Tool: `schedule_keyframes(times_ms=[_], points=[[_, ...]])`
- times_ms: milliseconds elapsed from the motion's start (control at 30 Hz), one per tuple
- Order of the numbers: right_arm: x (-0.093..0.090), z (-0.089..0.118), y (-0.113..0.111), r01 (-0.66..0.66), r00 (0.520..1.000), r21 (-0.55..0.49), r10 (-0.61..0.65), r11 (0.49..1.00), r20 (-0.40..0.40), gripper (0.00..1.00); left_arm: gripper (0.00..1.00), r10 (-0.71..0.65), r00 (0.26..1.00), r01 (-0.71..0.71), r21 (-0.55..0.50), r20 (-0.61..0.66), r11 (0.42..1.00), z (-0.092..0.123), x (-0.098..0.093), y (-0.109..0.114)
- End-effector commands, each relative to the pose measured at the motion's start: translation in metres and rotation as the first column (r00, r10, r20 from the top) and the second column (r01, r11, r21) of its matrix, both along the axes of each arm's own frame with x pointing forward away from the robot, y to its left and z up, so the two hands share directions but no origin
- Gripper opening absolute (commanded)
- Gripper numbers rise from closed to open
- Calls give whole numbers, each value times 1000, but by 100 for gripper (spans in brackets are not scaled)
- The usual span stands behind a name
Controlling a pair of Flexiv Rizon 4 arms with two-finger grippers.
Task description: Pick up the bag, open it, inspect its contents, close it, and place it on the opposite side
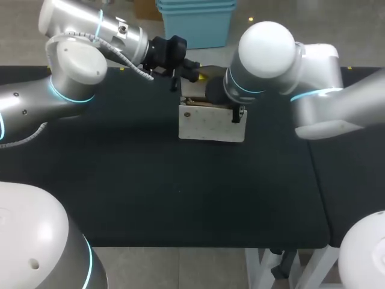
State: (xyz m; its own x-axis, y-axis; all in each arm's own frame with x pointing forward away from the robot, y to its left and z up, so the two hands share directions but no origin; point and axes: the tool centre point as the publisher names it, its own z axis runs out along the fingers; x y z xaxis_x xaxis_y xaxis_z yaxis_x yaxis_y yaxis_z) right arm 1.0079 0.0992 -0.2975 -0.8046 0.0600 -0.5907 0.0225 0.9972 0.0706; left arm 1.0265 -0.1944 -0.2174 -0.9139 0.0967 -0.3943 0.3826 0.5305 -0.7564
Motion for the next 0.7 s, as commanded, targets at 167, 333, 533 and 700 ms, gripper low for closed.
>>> schedule_keyframes(times_ms=[167,333,533,700], points=[[4,-3,10,-30,1000,12,29,999,12,0,0,-7,1000,7,-12,-11,1000,0,1,-5],[3,-4,16,-48,999,17,48,999,4,0,0,-9,1000,9,-29,-16,1000,1,0,-8],[5,-1,23,-63,998,20,62,998,13,0,0,-19,1000,18,-34,-16,999,1,-2,-13],[6,-6,19,-55,998,13,55,998,3,0,0,-15,1000,15,-39,-10,999,5,-2,-11]])
